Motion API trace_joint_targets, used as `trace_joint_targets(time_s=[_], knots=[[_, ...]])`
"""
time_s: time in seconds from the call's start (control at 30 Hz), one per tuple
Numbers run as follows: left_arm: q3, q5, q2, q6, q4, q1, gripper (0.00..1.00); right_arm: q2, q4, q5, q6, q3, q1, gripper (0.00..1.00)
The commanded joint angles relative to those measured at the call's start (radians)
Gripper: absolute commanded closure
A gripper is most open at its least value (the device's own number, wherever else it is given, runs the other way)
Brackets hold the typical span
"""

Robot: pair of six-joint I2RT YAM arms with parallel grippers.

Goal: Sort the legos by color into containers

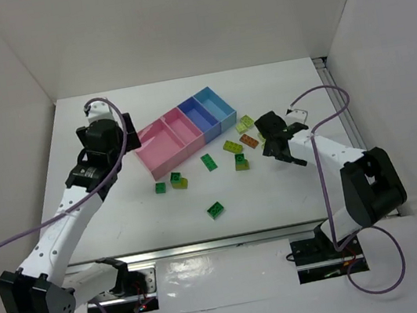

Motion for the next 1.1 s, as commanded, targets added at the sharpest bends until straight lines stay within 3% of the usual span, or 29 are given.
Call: trace_joint_targets(time_s=[0.0, 0.2, 0.3, 0.37, 0.47, 0.63, 0.73, 0.83, 0.9, 0.97, 1.07], knots=[[0.017, 0.071, -0.033, 0.027, 0.021, -0.001, 0.00, -0.024, -0.024, 0.067, 0.025, 0.010, 0.006, 0.01], [0.069, 0.084, -0.024, -0.038, -0.049, -0.001, 0.00, -0.093, 0.051, 0.000, -0.016, -0.035, 0.006, 0.01], [0.156, 0.184, 0.025, -0.050, -0.131, 0.008, 0.00, -0.136, 0.102, -0.047, -0.059, -0.075, 0.006, 0.01], [0.208, 0.235, 0.072, -0.042, -0.177, -0.006, 0.07, -0.166, 0.111, -0.077, -0.070, -0.086, 0.006, 0.01], [0.253, 0.335, 0.128, -0.016, -0.215, -0.118, 0.14, -0.191, 0.133, -0.097, -0.100, -0.111, 0.006, 0.01], [0.265, 0.318, 0.224, -0.136, -0.237, -0.309, 0.33, -0.200, 0.153, -0.117, -0.110, -0.131, 0.006, 0.01], [0.293, 0.303, 0.318, -0.174, -0.237, -0.360, 0.36, -0.200, 0.153, -0.126, -0.110, -0.119, 0.006, 0.01], [0.357, 0.266, 0.432, -0.311, -0.302, -0.399, 0.35, -0.200, 0.153, -0.126, -0.128, -0.118, 0.006, 0.01], [0.400, 0.237, 0.505, -0.474, -0.389, -0.437, 0.29, -0.209, 0.153, -0.115, -0.128, -0.118, 0.006, 0.01], [0.429, 0.226, 0.597, -0.631, -0.418, -0.437, 0.29, -0.222, 0.162, -0.106, -0.128, -0.118, 0.006, 0.01], [0.474, 0.205, 0.671, -0.718, -0.418, -0.437, 0.27, -0.232, 0.162, -0.118, -0.128, -0.129, 0.006, 0.01]])
